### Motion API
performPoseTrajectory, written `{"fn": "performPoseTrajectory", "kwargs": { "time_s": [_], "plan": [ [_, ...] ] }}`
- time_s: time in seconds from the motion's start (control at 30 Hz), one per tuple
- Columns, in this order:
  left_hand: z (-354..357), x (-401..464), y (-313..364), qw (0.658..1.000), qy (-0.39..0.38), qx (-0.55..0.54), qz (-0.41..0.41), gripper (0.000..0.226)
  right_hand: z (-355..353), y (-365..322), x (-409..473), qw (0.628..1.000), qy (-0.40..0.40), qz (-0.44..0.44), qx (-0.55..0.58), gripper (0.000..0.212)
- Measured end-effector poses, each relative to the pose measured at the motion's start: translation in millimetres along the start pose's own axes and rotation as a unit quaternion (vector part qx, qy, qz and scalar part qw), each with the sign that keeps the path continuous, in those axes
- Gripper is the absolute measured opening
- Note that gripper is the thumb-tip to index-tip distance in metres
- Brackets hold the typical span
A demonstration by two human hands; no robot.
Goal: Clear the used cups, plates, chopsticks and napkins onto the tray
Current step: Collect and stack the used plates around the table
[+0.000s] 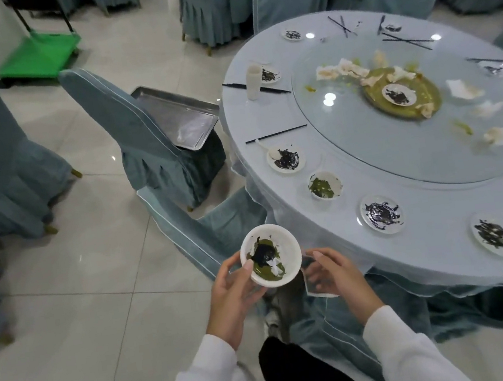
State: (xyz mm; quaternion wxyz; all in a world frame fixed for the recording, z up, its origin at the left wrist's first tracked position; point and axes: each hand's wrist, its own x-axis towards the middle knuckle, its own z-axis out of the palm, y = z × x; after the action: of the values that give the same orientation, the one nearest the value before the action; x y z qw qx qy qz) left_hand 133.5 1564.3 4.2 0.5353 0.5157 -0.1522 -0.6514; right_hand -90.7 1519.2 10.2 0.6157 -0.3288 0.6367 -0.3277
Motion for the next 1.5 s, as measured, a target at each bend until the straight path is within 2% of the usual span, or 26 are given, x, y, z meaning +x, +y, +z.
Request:
{"fn": "performPoseTrajectory", "kwargs": {
  "time_s": [0.23, 0.3, 0.43, 0.53, 0.67, 0.87, 1.23, 1.5],
  "plan": [
    [13, 47, 24, 0.999, -0.014, 0.030, -0.002, 0.027, -24, 4, 65, 0.988, 0.078, 0.089, 0.104, 0.019],
    [23, 63, 33, 0.999, -0.012, 0.047, -0.003, 0.028, -32, 3, 90, 0.985, 0.088, 0.108, 0.105, 0.018],
    [47, 102, 49, 0.997, -0.009, 0.077, 0.000, 0.025, -43, -10, 143, 0.983, 0.091, 0.133, 0.089, 0.021],
    [61, 131, 58, 0.996, 0.004, 0.091, 0.000, 0.030, -43, -18, 179, 0.976, 0.107, 0.136, 0.130, 0.020],
    [69, 156, 59, 0.995, 0.025, 0.099, 0.005, 0.038, -43, -21, 209, 0.970, 0.121, 0.136, 0.164, 0.020],
    [71, 177, 63, 0.992, 0.062, 0.113, 0.010, 0.039, -44, -26, 239, 0.958, 0.137, 0.173, 0.181, 0.023],
    [61, 184, 68, 0.987, 0.118, 0.111, 0.022, 0.039, -37, -17, 263, 0.950, 0.240, 0.130, 0.149, 0.028],
    [56, 176, 64, 0.987, 0.113, 0.111, 0.017, 0.033, -29, -32, 251, 0.967, 0.204, 0.056, 0.140, 0.028]
  ]
}}
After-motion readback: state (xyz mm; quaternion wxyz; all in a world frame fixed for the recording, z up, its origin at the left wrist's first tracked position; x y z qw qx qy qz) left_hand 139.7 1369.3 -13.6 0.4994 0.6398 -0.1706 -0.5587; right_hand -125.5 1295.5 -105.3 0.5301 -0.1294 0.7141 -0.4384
